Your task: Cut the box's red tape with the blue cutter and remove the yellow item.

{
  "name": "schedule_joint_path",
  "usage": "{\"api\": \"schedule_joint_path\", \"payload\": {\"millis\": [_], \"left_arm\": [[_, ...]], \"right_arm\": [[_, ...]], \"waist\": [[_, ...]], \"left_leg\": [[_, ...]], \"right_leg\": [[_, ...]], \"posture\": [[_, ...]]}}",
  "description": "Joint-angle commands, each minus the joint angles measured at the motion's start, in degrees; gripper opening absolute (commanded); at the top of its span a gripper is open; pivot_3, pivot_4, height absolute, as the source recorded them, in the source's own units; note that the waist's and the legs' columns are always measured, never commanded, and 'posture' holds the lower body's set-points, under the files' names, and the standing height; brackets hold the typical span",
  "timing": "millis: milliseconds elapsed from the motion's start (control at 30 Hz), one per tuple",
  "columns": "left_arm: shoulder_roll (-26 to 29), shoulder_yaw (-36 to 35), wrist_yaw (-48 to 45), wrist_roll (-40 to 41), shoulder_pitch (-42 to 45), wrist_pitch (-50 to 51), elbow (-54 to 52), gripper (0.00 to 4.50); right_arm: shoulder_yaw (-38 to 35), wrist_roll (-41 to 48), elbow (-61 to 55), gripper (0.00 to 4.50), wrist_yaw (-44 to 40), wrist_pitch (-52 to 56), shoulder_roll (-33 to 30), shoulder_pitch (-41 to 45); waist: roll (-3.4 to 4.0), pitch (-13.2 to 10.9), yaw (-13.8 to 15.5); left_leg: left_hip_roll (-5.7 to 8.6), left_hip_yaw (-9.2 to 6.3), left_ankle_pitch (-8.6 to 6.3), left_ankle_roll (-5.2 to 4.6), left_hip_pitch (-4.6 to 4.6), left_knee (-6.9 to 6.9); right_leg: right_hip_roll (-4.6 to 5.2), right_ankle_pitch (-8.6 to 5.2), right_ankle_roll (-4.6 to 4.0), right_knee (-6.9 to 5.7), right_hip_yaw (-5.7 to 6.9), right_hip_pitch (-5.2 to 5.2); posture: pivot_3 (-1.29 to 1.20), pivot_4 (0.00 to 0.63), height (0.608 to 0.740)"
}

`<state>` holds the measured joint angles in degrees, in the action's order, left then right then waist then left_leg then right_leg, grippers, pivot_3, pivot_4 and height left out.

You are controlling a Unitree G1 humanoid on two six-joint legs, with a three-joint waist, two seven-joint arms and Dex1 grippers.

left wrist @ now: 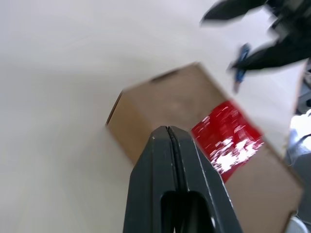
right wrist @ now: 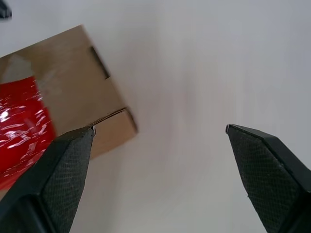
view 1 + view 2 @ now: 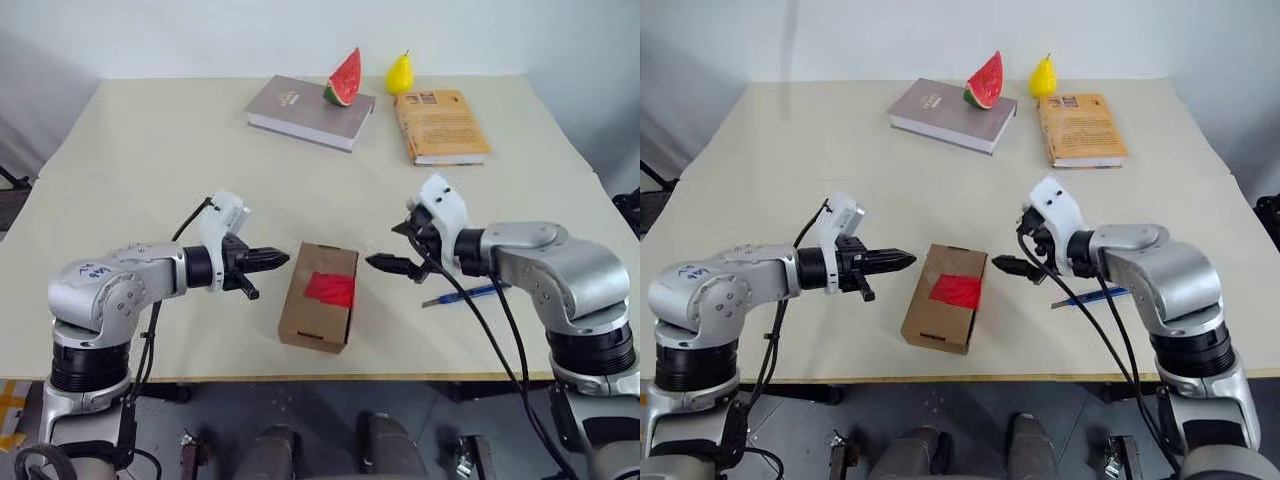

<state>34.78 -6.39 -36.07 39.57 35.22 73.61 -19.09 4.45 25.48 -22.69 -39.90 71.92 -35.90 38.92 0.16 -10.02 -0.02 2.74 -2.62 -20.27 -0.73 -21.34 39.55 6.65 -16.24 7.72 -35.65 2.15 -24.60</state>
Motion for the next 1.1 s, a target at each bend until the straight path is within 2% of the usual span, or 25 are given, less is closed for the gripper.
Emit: {"api": "schedule_joint_path", "payload": {"millis": [33,167,400,600,767,867,1000,1100], "left_arm": [[0.6,3.5,-2.6,1.0,0.9,-1.4,-0.1,0.0],[1.1,12.2,-3.4,-5.9,1.3,-8.6,4.3,0.0],[1.5,19.2,-5.6,-12.3,1.5,-16.2,10.0,0.0],[1.4,19.0,-6.3,-13.1,1.9,-17.5,11.2,0.0],[1.7,18.8,-6.2,-13.3,1.1,-17.6,10.7,0.0],[1.7,18.7,-6.0,-13.3,0.6,-17.4,10.2,0.0],[1.9,18.1,-5.4,-13.4,-0.2,-16.9,9.3,0.0],[1.7,17.8,-4.8,-13.6,-0.4,-16.8,9.0,0.0]], "right_arm": [[-0.4,2.3,-3.9,4.48,0.9,1.7,0.7,0.0],[-0.3,3.5,-3.9,4.48,2.6,3.7,2.3,-0.3],[2.4,4.2,-4.7,4.48,3.1,2.8,1.7,-4.4],[4.7,3.7,-6.0,4.48,3.5,2.8,-0.2,-6.4],[11.4,-0.2,-6.0,4.48,1.6,-1.3,-9.1,-8.5],[13.8,-2.5,-4.4,4.48,1.2,-4.0,-11.9,-8.9],[14.2,-3.2,-3.9,4.48,-0.2,-5.8,-13.9,-9.8],[10.4,-0.2,-4.3,4.48,-0.7,-4.0,-12.5,-10.8]], "waist": [[0.0,0.0,0.0],[0.0,0.0,-0.1],[-0.01,0.0,0.0],[-0.02,0.1,0.0],[-0.19,0.2,0.0],[-0.2,0.2,0.0],[-0.2,0.2,0.0],[-0.21,0.2,0.0]], "left_leg": [[0.0,0.0,0.0,0.0,0.0,0.0],[-0.02,0.03,0.0,0.0,0.03,0.0],[0.01,0.04,0.0,-0.01,0.07,0.0],[0.0,0.06,0.02,-0.03,0.2,0.03],[0.0,0.02,0.02,-0.03,0.2,0.03],[0.0,0.04,0.02,-0.04,0.15,0.03],[0.0,0.15,0.03,-0.04,0.23,0.05],[-0.01,0.14,0.03,-0.05,0.23,0.05]], "right_leg": [[0.0,0.0,0.0,0.0,0.0,0.0],[-0.04,0.0,0.0,-0.02,0.01,0.0],[-0.02,0.0,0.0,-0.01,0.0,0.04],[-0.03,0.0,0.0,-0.02,-0.05,0.13],[-0.02,0.0,0.0,-0.01,-0.23,0.16],[-0.03,0.0,-0.01,0.04,-0.45,0.15],[-0.06,0.0,-0.01,0.1,-0.66,0.12],[-0.06,0.0,-0.01,0.1,-0.72,0.13]], "posture": [[0.0,0.15,0.74],[0.0,0.15,0.74],[0.0,0.15,0.74],[0.0,0.15,0.74],[0.0,0.15,0.74],[0.0,0.15,0.74],[0.0,0.15,0.74],[0.0,0.15,0.74]]}}
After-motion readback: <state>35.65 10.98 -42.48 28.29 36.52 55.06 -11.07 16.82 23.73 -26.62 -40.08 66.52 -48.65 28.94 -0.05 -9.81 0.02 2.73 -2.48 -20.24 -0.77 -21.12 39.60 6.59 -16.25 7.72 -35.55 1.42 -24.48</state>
